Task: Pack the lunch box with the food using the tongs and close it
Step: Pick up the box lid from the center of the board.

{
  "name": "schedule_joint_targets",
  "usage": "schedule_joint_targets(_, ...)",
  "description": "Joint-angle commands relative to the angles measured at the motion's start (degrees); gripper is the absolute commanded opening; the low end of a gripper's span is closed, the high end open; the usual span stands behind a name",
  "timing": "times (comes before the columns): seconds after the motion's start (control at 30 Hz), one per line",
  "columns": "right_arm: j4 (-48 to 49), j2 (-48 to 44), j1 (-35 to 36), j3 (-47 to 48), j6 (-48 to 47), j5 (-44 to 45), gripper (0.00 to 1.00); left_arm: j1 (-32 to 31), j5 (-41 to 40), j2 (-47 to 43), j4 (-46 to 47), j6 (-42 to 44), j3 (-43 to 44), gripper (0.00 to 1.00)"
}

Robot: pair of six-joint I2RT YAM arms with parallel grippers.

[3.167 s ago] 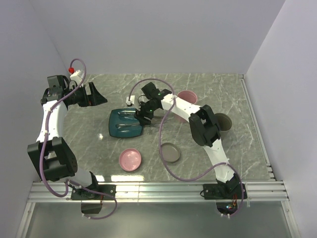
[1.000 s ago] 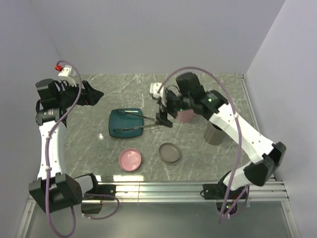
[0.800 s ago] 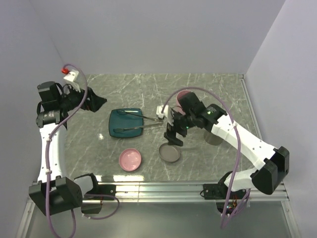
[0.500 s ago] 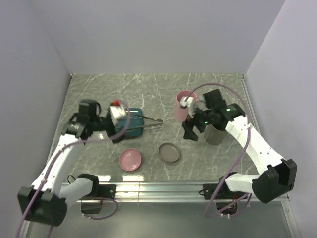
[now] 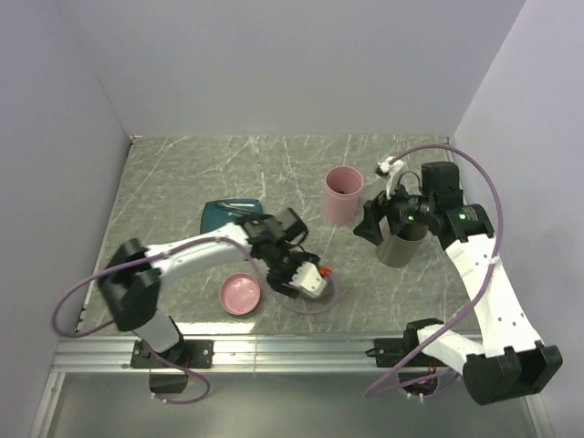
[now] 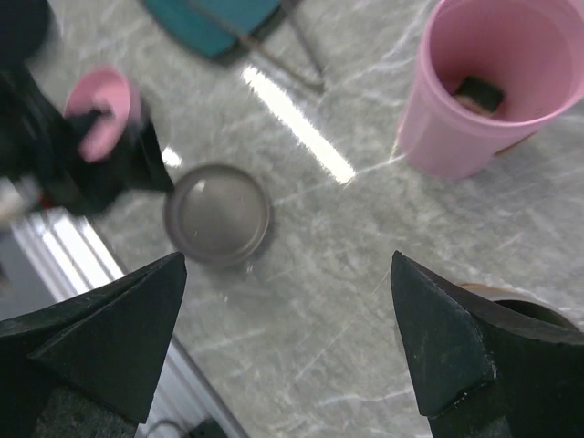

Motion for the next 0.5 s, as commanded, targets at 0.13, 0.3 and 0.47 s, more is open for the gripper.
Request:
schedule_joint_targets(0.13, 10.8, -2.3, -5.7, -0.8, 11.5, -2.1, 1.00, -5.0, -5.8, 11.7, -1.0, 3.8, 8.6, 0.58)
schedule_joint_targets(0.3, 10.5, -0.2, -8.1, 1.6, 12.1, -6.4, 1.00, -6.9, -9.9, 11.9, -0.4, 8.1, 5.8, 0.50)
schedule_joint_targets(0.47, 11.0, 1.1, -8.9, 1.6, 12.2, -4.5, 1.00, -7.8, -10.0, 13.8, 0.3, 7.1, 5.6, 0.48)
